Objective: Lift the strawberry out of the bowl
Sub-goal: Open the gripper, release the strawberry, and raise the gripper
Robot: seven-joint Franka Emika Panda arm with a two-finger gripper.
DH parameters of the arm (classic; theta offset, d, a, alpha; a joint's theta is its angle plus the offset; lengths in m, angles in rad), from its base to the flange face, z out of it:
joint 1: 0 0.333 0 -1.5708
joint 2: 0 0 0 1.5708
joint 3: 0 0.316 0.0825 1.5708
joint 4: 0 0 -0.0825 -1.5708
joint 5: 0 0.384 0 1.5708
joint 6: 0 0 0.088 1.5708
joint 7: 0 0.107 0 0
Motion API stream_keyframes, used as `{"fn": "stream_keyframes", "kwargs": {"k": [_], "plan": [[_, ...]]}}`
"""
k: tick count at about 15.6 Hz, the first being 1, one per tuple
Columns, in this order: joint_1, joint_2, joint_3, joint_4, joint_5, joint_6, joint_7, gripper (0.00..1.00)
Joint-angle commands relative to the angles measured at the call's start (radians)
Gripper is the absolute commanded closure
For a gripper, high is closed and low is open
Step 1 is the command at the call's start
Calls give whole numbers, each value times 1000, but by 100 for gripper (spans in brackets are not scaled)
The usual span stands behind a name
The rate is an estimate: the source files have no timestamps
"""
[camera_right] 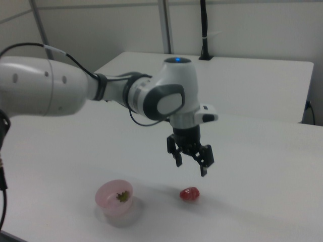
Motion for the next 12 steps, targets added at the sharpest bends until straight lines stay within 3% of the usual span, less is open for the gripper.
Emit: {"fn": "stream_keyframes", "kwargs": {"k": [1,8,12], "plan": [[39,-144,4,-21,14,-105,123,0],[181,-356,4,-22,18,-340,327,0],[261,-410,-7,-24,18,-351,364,0]]}}
